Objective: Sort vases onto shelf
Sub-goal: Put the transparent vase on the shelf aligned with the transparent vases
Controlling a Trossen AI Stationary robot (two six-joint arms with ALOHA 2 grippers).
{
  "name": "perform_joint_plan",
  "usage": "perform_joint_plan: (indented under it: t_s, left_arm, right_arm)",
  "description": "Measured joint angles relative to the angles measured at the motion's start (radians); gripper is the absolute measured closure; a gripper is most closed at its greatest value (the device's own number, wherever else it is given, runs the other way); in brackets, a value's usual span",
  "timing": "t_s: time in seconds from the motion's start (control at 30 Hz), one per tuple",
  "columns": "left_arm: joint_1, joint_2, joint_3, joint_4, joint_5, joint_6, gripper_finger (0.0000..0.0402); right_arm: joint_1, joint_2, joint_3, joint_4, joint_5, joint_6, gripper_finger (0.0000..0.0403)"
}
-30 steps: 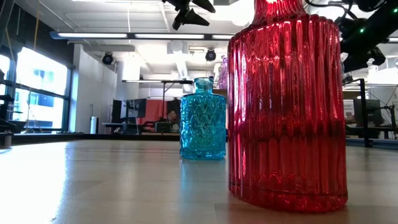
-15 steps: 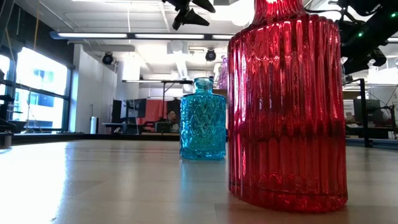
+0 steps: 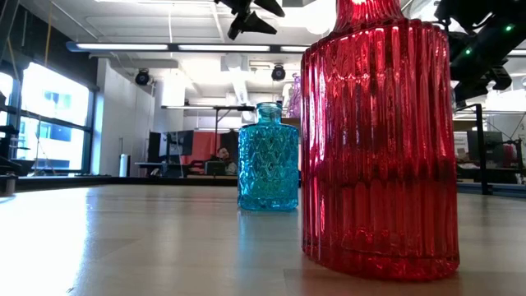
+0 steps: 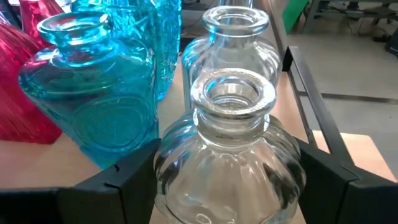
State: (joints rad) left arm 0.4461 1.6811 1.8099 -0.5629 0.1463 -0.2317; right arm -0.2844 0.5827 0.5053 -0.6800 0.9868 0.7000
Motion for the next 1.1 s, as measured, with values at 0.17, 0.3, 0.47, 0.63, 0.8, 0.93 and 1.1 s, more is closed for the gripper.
perform_joint_plan:
  t_s: [0.17, 0.3, 0.47, 0.63, 0.8, 0.93, 1.1]
  left_arm:
    - [-0.001, 0.000, 0.000, 0.000, 0.000, 0.000, 0.0190]
    - [-0.001, 0.000, 0.000, 0.000, 0.000, 0.000, 0.0190]
    - [-0.001, 0.000, 0.000, 0.000, 0.000, 0.000, 0.0190]
    - [-0.001, 0.000, 0.000, 0.000, 0.000, 0.000, 0.0190]
    - [-0.001, 0.000, 0.000, 0.000, 0.000, 0.000, 0.0190]
    - [-0.001, 0.000, 0.000, 0.000, 0.000, 0.000, 0.0190]
    - [-0.002, 0.000, 0.000, 0.000, 0.000, 0.000, 0.0190]
  right_arm:
    - [0.000, 0.020, 0.000, 0.000, 0.001, 0.020, 0.0129]
    - [-0.001, 0.039, 0.000, 0.001, 0.010, 0.026, 0.0129]
    - [-0.001, 0.047, 0.000, 0.004, 0.012, 0.049, 0.0129]
    - [-0.001, 0.048, 0.000, 0.004, 0.029, 0.052, 0.0129]
    - [-0.001, 0.048, 0.000, 0.004, 0.052, 0.052, 0.0129]
    - [-0.001, 0.048, 0.000, 0.004, 0.052, 0.052, 0.0129]
    - [-0.001, 0.048, 0.000, 0.004, 0.052, 0.052, 0.0129]
